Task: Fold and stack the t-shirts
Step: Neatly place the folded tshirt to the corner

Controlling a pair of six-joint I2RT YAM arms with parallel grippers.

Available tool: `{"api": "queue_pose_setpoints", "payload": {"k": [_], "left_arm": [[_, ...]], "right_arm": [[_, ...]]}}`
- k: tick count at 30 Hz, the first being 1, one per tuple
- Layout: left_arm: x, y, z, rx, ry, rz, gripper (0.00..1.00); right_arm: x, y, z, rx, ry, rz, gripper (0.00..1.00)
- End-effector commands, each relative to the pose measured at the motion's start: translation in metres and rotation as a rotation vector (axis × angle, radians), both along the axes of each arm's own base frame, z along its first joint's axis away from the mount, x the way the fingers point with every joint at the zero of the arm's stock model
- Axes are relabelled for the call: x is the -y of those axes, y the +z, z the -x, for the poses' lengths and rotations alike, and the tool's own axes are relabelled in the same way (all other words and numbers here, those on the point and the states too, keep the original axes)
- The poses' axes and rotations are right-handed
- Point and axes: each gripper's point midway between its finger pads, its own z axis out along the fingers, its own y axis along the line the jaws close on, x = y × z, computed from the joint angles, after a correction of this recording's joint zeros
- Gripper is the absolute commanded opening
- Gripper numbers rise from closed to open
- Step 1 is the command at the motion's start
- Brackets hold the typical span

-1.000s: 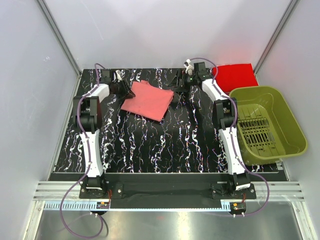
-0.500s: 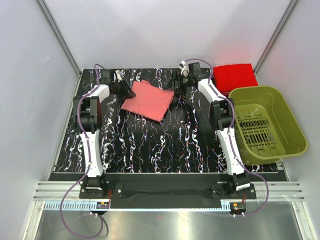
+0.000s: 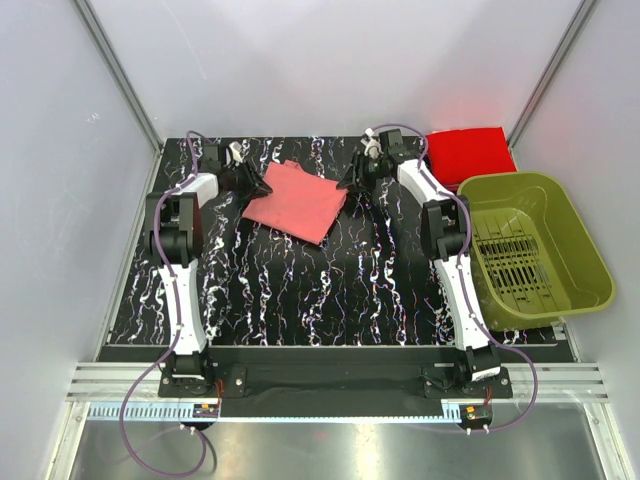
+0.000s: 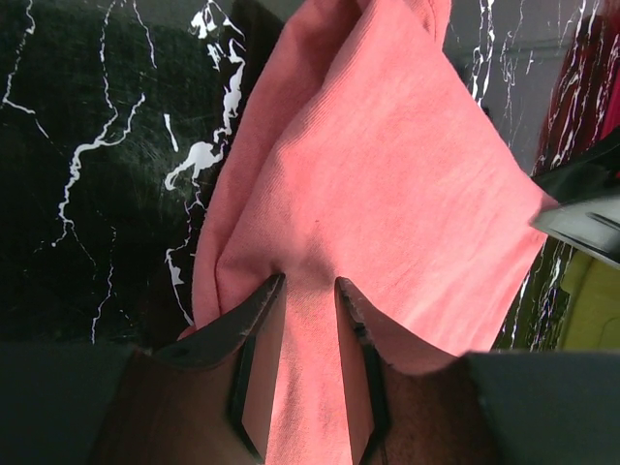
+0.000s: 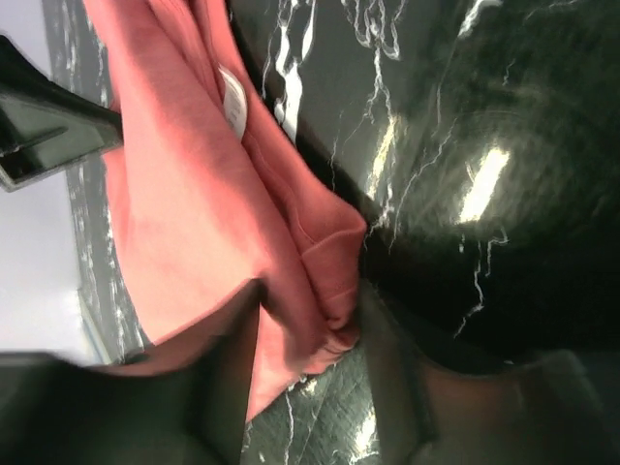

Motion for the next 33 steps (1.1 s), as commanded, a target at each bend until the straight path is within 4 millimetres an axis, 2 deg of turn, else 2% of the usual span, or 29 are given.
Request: {"api": "queue_pose_setpoints", "payload": {"k": [1, 2, 3, 4, 6, 7, 9, 10, 12, 13, 14, 15, 17, 19, 21, 25, 26, 27, 28, 30, 31, 33], "left_arm": [[-0.002, -0.030, 0.026, -0.107, 0.006, -0.029, 0.35], [0.000, -0.027, 0.025, -0.102, 0.009, -0.013, 0.35], [0.002, -0.024, 0.024, -0.100, 0.007, 0.003, 0.35], [0.005, -0.020, 0.023, -0.095, 0.004, 0.020, 0.35], [0.015, 0.003, 0.016, -0.059, -0.008, 0.086, 0.35], [0.017, 0.025, 0.011, -0.020, 0.000, 0.108, 0.35], [0.020, 0.049, 0.008, 0.020, 0.002, 0.123, 0.37], [0.021, 0.068, 0.009, 0.023, 0.004, 0.121, 0.37], [0.025, 0.085, 0.014, 0.021, 0.001, 0.097, 0.37], [0.024, 0.097, 0.026, -0.002, -0.004, 0.071, 0.37], [0.027, 0.104, 0.034, -0.003, -0.014, 0.068, 0.37], [0.035, 0.111, 0.044, 0.002, -0.040, 0.072, 0.37], [0.049, 0.127, 0.074, 0.016, -0.095, 0.069, 0.38], [0.053, 0.136, 0.103, 0.022, -0.131, 0.061, 0.38], [0.060, 0.140, 0.123, 0.037, -0.156, 0.073, 0.38], [0.071, 0.144, 0.176, 0.058, -0.235, 0.081, 0.38], [0.075, 0.144, 0.186, 0.056, -0.256, 0.077, 0.39], [0.075, 0.153, 0.194, 0.081, -0.268, 0.074, 0.38], [0.076, 0.149, 0.203, 0.077, -0.283, 0.071, 0.39], [0.080, 0.151, 0.216, 0.097, -0.311, 0.074, 0.39], [0.079, 0.151, 0.223, 0.107, -0.320, 0.074, 0.39], [0.080, 0.149, 0.229, 0.114, -0.331, 0.081, 0.39]], "right_arm": [[0.019, -0.032, 0.028, -0.146, -0.010, 0.082, 0.43], [0.020, -0.026, 0.026, -0.134, -0.006, 0.075, 0.35], [0.018, -0.019, 0.027, -0.114, 0.014, 0.062, 0.20], [0.016, -0.005, 0.022, -0.072, 0.024, 0.046, 0.13], [0.014, 0.009, 0.019, -0.013, 0.050, 0.034, 0.00], [0.013, 0.027, 0.015, 0.039, 0.055, 0.030, 0.00], [0.018, 0.043, 0.009, 0.103, 0.054, 0.049, 0.00], [0.019, 0.059, 0.008, 0.136, 0.056, 0.046, 0.00], [0.026, 0.074, 0.005, 0.175, 0.054, 0.070, 0.00], [0.029, 0.088, 0.005, 0.203, 0.052, 0.079, 0.00], [0.034, 0.093, 0.002, 0.219, 0.040, 0.104, 0.00], [0.038, 0.102, 0.001, 0.257, 0.046, 0.128, 0.00], [0.046, 0.113, 0.003, 0.291, 0.056, 0.185, 0.00], [0.053, 0.127, 0.006, 0.311, 0.059, 0.227, 0.00], [0.064, 0.137, 0.002, 0.371, 0.059, 0.304, 0.00], [0.094, 0.148, 0.002, 0.416, 0.040, 0.460, 0.00], [0.107, 0.149, -0.002, 0.435, 0.025, 0.529, 0.00], [0.114, 0.157, -0.001, 0.447, 0.017, 0.560, 0.00], [0.121, 0.162, -0.001, 0.458, 0.010, 0.586, 0.00], [0.136, 0.167, -0.003, 0.485, 0.001, 0.649, 0.00], [0.141, 0.184, 0.000, 0.520, -0.007, 0.664, 0.00], [0.153, 0.192, 0.001, 0.555, 0.001, 0.734, 0.00]]}}
